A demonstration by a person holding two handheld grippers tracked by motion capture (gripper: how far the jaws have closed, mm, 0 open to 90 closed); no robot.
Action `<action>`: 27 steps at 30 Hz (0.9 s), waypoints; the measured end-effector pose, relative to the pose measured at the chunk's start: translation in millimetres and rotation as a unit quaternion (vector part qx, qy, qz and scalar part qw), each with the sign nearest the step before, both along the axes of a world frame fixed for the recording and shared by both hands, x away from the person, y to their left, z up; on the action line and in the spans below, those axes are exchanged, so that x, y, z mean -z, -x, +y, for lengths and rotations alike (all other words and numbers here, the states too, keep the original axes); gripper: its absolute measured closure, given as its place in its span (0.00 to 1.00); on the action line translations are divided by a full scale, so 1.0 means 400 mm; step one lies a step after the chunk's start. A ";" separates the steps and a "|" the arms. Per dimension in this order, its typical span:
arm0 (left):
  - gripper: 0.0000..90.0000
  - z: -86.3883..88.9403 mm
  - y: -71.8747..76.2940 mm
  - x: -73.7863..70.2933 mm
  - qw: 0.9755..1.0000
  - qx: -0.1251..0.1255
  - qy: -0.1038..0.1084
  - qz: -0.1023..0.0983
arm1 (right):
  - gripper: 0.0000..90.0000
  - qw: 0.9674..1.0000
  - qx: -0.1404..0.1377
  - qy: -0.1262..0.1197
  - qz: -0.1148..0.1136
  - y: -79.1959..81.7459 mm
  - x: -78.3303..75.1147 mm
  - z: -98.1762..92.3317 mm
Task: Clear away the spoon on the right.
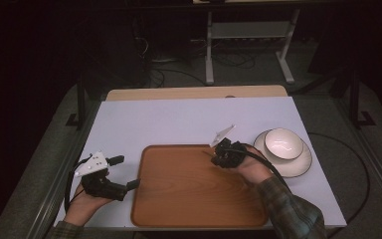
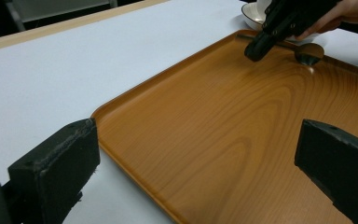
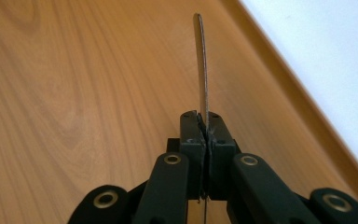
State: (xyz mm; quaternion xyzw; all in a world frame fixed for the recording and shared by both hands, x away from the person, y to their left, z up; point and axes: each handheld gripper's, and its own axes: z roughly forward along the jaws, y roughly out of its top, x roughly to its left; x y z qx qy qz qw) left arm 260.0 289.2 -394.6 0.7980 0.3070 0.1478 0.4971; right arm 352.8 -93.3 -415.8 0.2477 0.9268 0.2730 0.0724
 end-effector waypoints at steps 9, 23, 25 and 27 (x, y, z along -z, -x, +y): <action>0.00 -0.001 0.000 0.000 1.000 0.001 0.000 0.001 | 0.94 1.000 -0.011 0.013 0.020 0.000 0.026 0.009; 0.00 0.001 0.001 0.000 1.000 0.001 0.000 0.000 | 0.62 1.000 0.002 -0.004 0.021 -0.003 0.021 -0.001; 0.00 0.001 0.002 0.000 1.000 0.000 0.001 0.000 | 0.51 1.000 0.010 -0.011 0.021 -0.005 0.017 -0.006; 0.00 0.001 0.002 0.000 1.000 0.000 0.001 0.001 | 0.42 0.999 0.019 -0.028 0.022 -0.006 0.012 -0.012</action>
